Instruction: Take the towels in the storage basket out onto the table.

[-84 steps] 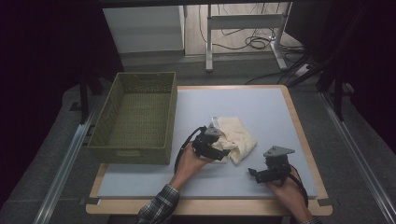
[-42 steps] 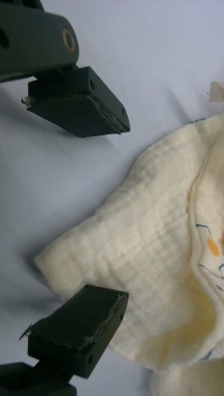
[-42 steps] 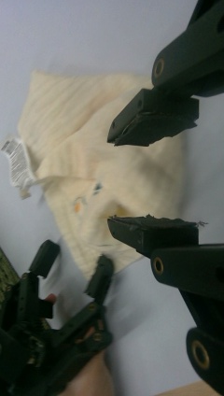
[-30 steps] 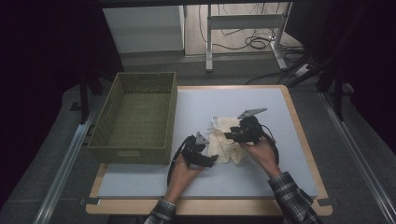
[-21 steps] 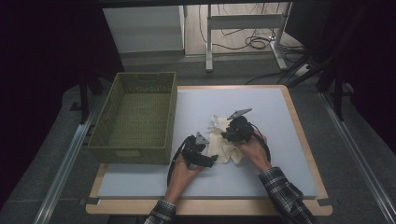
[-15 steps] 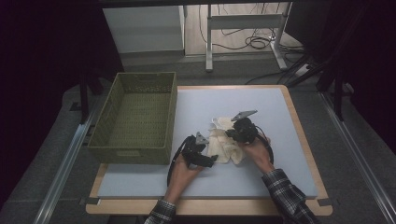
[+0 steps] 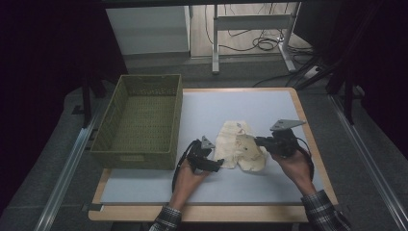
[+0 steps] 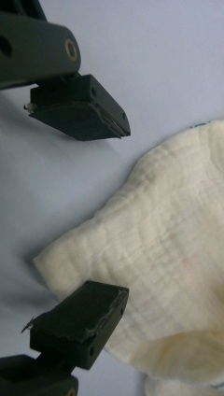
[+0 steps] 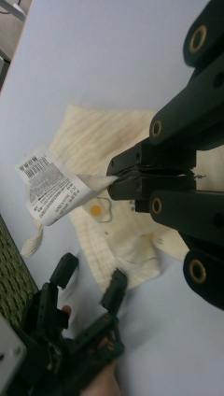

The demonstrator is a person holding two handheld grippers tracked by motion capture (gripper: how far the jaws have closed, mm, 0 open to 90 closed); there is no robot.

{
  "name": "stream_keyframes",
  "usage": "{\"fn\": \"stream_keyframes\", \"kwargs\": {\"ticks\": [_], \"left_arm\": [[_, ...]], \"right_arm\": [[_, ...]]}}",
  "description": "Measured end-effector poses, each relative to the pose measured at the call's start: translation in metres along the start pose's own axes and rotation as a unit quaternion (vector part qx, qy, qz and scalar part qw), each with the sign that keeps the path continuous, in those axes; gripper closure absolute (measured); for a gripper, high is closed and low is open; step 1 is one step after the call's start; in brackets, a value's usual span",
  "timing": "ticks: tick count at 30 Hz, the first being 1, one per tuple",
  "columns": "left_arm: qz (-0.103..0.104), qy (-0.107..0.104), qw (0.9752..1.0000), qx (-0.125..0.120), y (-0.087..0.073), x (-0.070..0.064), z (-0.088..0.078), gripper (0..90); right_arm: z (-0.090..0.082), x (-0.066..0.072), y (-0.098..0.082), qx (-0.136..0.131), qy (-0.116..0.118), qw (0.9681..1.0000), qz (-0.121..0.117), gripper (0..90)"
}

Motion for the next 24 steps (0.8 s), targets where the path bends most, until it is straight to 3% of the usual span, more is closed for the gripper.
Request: {"fn": "stream_keyframes", "kwargs": {"ticks": [8, 13, 17, 21, 24], "left_arm": [[0.0, 0.002, 1.0, 0.002, 0.0, 0.0, -0.001, 21.6], [0.002, 0.003, 1.0, 0.002, 0.0, 0.0, -0.001, 21.5], [0.006, 0.008, 0.9999, -0.005, 0.0, -0.001, -0.002, 20.2], [0.007, -0.01, 0.9997, -0.019, -0.003, -0.002, -0.008, 23.2], [0.003, -0.006, 0.9997, -0.022, -0.009, -0.004, -0.014, 27.2]], "right_arm": [[-0.037, 0.006, -0.043, -0.018, 0.003, 0.9995, 0.025, 87.4], [-0.045, 0.01, -0.076, 0.0, -0.001, 0.9992, 0.041, 87.2], [-0.044, 0.005, -0.101, 0.018, 0.003, 0.9976, 0.067, 85.2], [-0.047, 0.004, -0.112, 0.022, 0.002, 0.9967, 0.079, 75.0], [-0.056, 0.005, -0.11, 0.012, -0.001, 0.9968, 0.079, 70.1]]}}
Point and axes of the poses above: each handheld gripper's, and its own axes: z roughly forward along the jaws, y roughly out of its top, x roughly to its left, the point moved 1 cm from there along z, roughly forward along the jaws, and after that the axes turned 2 degrees about -z, right-handed, at the moved point
